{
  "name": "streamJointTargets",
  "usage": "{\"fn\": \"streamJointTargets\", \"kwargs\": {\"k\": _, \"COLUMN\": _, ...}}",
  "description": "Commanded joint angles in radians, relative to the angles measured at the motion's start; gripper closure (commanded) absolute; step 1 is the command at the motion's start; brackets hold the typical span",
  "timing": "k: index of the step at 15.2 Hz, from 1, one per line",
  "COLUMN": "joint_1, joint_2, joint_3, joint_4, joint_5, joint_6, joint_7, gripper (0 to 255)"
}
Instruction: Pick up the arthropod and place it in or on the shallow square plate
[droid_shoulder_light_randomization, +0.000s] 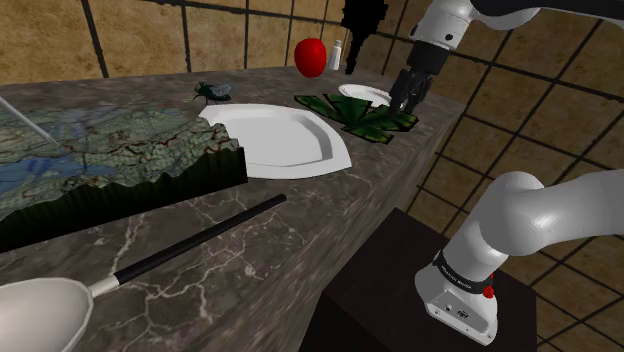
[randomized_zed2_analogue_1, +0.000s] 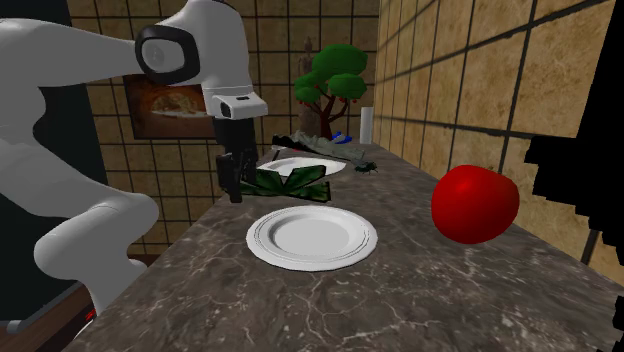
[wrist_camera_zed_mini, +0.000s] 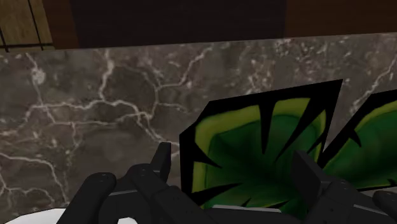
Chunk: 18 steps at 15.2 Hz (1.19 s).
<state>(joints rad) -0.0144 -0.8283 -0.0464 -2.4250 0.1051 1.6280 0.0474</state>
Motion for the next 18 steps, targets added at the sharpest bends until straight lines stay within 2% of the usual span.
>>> {"fn": "streamJointTargets", "kwargs": {"k": 1, "joint_1": 0.000, "joint_2": 0.000, "joint_3": 0.000, "joint_4": 0.000, "joint_5": 0.000, "joint_6": 0.000, "joint_7": 0.000, "gripper": 0}}
{"fn": "streamJointTargets", "kwargs": {"k": 10, "joint_1": 0.051, "joint_2": 0.279, "joint_3": 0.124, "joint_4": 0.186, "joint_5": 0.087, "joint_6": 0.118, "joint_7": 0.139, "gripper": 0}}
{"fn": "streamJointTargets", "kwargs": {"k": 18, "joint_1": 0.078, "joint_2": 0.549, "joint_3": 0.216, "joint_4": 0.430, "joint_5": 0.101, "joint_6": 0.171, "joint_7": 0.263, "gripper": 0}}
